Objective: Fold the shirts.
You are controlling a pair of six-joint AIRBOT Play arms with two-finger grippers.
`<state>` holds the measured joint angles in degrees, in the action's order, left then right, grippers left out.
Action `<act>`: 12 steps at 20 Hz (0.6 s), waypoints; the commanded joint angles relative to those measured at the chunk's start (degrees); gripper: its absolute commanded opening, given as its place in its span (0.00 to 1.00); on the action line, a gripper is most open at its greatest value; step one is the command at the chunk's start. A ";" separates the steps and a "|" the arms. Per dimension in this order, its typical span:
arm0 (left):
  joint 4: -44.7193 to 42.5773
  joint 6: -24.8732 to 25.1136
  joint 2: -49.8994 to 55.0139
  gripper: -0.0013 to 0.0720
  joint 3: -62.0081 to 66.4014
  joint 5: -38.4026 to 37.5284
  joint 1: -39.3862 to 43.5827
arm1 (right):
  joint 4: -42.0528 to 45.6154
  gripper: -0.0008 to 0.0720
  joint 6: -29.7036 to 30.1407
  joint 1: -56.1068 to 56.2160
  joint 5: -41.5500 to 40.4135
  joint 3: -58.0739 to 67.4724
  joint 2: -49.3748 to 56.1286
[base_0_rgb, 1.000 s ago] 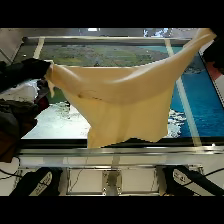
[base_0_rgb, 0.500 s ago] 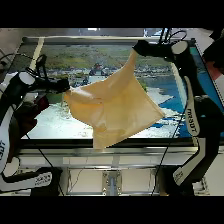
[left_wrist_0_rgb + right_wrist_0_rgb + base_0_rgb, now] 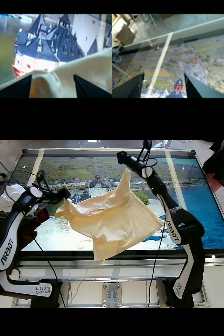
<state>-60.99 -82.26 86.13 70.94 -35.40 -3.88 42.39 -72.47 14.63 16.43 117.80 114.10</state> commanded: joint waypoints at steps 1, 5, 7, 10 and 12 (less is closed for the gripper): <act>0.02 12.41 -6.03 0.83 2.75 1.25 -3.28 | 2.71 0.75 -0.17 -6.40 16.44 1.18 -8.15; -3.65 34.91 -12.96 0.81 3.13 -18.49 -2.19 | 12.90 0.67 -3.17 -18.88 50.51 -2.93 -22.27; -11.17 40.11 -11.76 0.81 3.10 -25.53 1.60 | 17.94 0.66 -3.52 -22.36 63.19 -7.32 -28.39; -19.56 45.83 -8.24 0.80 3.10 -26.34 10.38 | 18.16 0.51 -3.43 -21.88 68.06 -23.23 -37.57; -22.77 45.81 -5.31 0.80 3.10 -26.93 15.34 | 17.46 0.48 -3.43 -18.49 64.89 -39.32 -43.87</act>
<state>-76.34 -41.36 78.08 73.95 -58.67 5.17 58.52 -75.66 -5.23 76.47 94.78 78.63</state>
